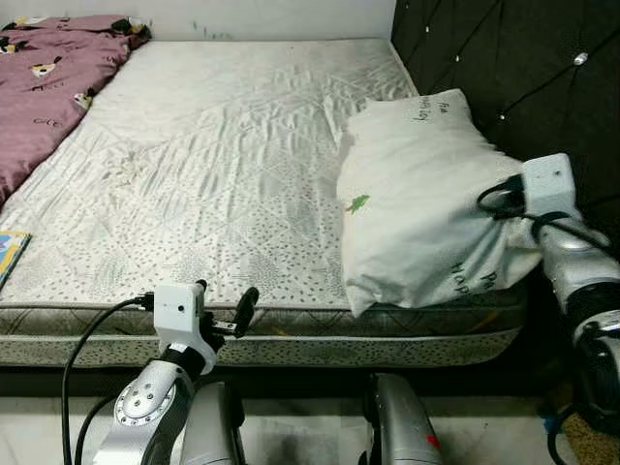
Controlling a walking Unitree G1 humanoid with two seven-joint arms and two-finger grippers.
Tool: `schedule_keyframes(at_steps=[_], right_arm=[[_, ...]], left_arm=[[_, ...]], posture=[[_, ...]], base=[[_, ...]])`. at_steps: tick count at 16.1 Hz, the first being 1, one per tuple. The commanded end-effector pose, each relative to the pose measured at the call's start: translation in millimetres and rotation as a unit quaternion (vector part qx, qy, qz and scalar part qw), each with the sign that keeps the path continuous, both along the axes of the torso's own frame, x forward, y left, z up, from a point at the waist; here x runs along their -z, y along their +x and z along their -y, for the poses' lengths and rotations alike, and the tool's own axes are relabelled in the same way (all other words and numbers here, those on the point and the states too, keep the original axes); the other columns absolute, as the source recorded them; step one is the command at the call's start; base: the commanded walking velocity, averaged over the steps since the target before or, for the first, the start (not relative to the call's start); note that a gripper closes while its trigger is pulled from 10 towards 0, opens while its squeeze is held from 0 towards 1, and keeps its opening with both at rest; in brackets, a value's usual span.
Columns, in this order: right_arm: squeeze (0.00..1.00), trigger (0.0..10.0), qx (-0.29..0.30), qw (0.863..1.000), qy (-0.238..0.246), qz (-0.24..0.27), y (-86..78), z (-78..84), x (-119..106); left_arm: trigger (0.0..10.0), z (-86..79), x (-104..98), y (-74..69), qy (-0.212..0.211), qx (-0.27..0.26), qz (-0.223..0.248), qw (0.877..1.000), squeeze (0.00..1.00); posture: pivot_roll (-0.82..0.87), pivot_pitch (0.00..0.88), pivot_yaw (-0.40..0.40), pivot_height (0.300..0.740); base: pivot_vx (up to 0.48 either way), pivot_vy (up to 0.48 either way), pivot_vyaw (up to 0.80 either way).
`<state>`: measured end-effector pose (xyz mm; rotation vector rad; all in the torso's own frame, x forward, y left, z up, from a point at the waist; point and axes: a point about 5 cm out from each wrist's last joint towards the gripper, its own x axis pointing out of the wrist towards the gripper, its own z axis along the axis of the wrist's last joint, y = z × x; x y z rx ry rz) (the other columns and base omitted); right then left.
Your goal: Clean up the room
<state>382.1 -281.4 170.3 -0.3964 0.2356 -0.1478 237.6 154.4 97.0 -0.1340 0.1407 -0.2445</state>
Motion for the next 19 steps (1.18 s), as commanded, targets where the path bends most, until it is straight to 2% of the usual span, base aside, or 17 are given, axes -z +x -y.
schedule_keyframes(at_steps=[1, 2, 3, 5, 7, 9, 12, 14, 19], right_arm=[[0.0, 10.0, -0.028, 0.999, 0.0, 0.023, 4.8, -12.8, -5], [0.0, 10.0, -0.024, 0.999, 0.015, 0.015, 1.6, -14.7, 7], [0.97, 10.0, -0.028, 0.999, 0.032, 0.01, -1.7, -18.0, 17], [1.0, 10.0, -0.023, 0.999, 0.038, 0.009, -5.2, -18.2, 25], [1.0, 10.0, -0.01, 1.0, -0.006, 0.023, -6.4, -14.1, 22], [1.0, 10.0, -0.007, 0.999, -0.02, 0.037, -5.7, -11.1, 16], [1.0, 10.0, 0.025, 0.997, -0.023, 0.074, -8.4, 5.1, 2], [1.0, 10.0, 0.046, 0.994, -0.032, 0.097, -19.5, 18.5, 4], [1.0, 10.0, 0.024, 0.993, -0.037, 0.105, -37.3, 14.4, 17]], left_arm=[[10.0, -2.5, -1, 0.4, 0.011, -0.003, -0.001, 1.0, 0.0], [10.0, -2.4, -1, -0.1, 0.012, -0.003, -0.001, 1.0, 0.0], [10.0, -1.8, -1, 0.0, 0.011, -0.003, -0.001, 1.0, 0.0], [10.0, -0.6, 0, 1.3, 0.011, -0.001, -0.002, 1.0, 0.0], [10.0, 1.8, 0, 2.5, 0.006, 0.004, -0.001, 1.0, 0.0], [10.0, 2.2, 1, 2.4, 0.006, 0.002, -0.001, 1.0, 0.0], [10.0, 1.3, 1, 1.2, 0.006, -0.003, 0.001, 1.0, 0.0], [10.0, -0.2, 1, 0.9, 0.01, -0.004, 0.003, 1.0, 0.0], [10.0, -1.5, 3, 2.5, 0.019, 0.004, -0.002, 1.0, 0.0]], posture=[[0.07, 0.041, 0.009, 0.556], [0.07, 0.041, 0.011, 0.556], [0.07, 0.041, 0.011, 0.556], [0.06, 0.039, 0.012, 0.556], [0.05, 0.036, 0.009, 0.556], [0.05, 0.028, 0.003, 0.556], [0.06, 0.019, -0.003, 0.556], [0.06, 0.013, 0.001, 0.556], [0.04, 0.007, 0.014, 0.556]], base=[[0.0, 0.0, 0.0], [0.0, 0.0, 0.0], [0.0, 0.0, 0.0], [0.0, 0.0, 0.0], [0.0, 0.0, 0.0], [0.0, 0.0, 0.0], [0.0, 0.0, 0.0], [0.0, 0.0, 0.0], [0.0, 0.0, 0.0]])
